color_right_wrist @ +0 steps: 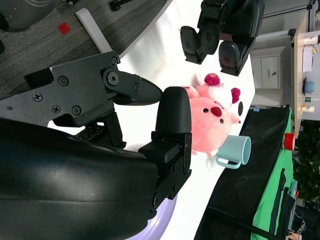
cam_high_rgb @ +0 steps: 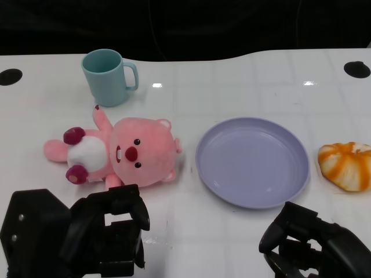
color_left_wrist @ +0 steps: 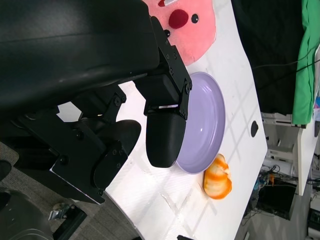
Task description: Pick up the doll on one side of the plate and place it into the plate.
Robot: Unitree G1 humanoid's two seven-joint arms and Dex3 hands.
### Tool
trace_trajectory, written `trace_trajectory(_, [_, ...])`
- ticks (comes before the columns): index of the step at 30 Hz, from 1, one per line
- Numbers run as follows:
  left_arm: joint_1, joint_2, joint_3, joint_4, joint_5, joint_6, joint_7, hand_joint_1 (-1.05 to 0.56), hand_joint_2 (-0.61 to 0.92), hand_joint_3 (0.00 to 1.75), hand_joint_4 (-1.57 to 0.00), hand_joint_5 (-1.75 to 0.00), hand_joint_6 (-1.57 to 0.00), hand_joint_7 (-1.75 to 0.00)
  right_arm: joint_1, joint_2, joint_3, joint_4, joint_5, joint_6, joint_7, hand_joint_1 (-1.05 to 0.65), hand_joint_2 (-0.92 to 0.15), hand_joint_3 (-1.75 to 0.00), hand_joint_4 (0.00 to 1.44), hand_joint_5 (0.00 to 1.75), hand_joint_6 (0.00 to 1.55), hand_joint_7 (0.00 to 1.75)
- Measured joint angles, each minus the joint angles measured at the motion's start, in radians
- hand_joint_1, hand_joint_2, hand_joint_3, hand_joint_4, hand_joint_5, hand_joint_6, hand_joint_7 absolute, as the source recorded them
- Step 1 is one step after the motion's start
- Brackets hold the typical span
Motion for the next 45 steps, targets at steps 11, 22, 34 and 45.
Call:
trace_trajectory(11, [0.000, 0.000, 0.006, 0.000, 0.000, 0.001, 0.000, -0.03, 0.42, 1.46, -0.90, -1.75, -0.81, -1.67, 0.000, 0.000, 0.007, 0.000, 0.000, 0.001, -0.007, -0.24, -0.84, -0.66, 0.65, 1.75, 0.46, 1.65])
trace_trajectory(22, [-0.002, 0.002, 0.006, 0.001, 0.000, -0.001, 0.000, -0.03, 0.41, 1.48, -0.90, -1.75, -0.81, -1.67, 0.000, 0.000, 0.007, 0.000, 0.001, 0.001, -0.007, -0.25, -0.84, -0.65, 0.65, 1.75, 0.46, 1.65])
trace_trajectory(34, [-0.002, 0.001, 0.006, 0.003, 0.001, -0.012, 0.000, -0.01, 0.42, 1.47, -0.88, -1.75, -0.78, -1.65, -0.003, 0.000, 0.007, 0.000, 0.000, 0.000, -0.007, -0.23, -0.84, -0.65, 0.66, 1.75, 0.46, 1.65])
trace_trajectory(45, [-0.008, -0.006, 0.038, 0.026, -0.007, -0.069, 0.000, -0.08, 0.43, 1.27, -0.73, -1.45, -0.77, -1.12, -0.015, 0.000, 0.009, 0.002, 0.000, 0.000, -0.007, -0.24, -0.84, -0.66, 0.66, 1.75, 0.46, 1.65])
